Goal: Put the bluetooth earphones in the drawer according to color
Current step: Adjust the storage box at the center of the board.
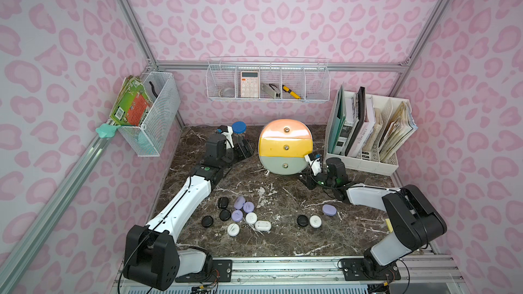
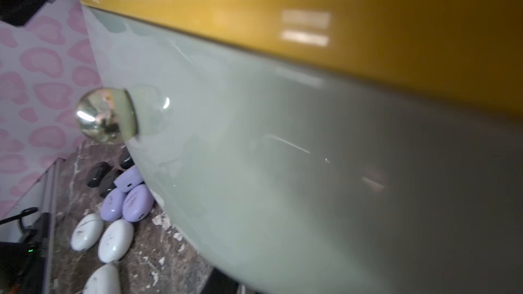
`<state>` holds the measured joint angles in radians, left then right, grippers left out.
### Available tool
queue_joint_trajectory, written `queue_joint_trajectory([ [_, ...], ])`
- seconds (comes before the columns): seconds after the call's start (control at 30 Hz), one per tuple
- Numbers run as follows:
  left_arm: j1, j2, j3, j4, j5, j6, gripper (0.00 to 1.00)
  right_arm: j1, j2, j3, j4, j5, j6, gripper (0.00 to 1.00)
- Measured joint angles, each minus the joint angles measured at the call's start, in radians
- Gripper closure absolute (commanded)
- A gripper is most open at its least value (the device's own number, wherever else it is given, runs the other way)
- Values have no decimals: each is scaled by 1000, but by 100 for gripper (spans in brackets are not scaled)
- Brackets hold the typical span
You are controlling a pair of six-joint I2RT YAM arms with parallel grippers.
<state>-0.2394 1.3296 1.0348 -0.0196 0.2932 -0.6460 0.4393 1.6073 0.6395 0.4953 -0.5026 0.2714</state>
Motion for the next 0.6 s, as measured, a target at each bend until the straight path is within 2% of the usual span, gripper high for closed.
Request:
queue_joint_trajectory([
  [0.6, -27, 261, 333, -38, 99, 8, 7, 14, 53, -152, 294, 48, 53, 92],
])
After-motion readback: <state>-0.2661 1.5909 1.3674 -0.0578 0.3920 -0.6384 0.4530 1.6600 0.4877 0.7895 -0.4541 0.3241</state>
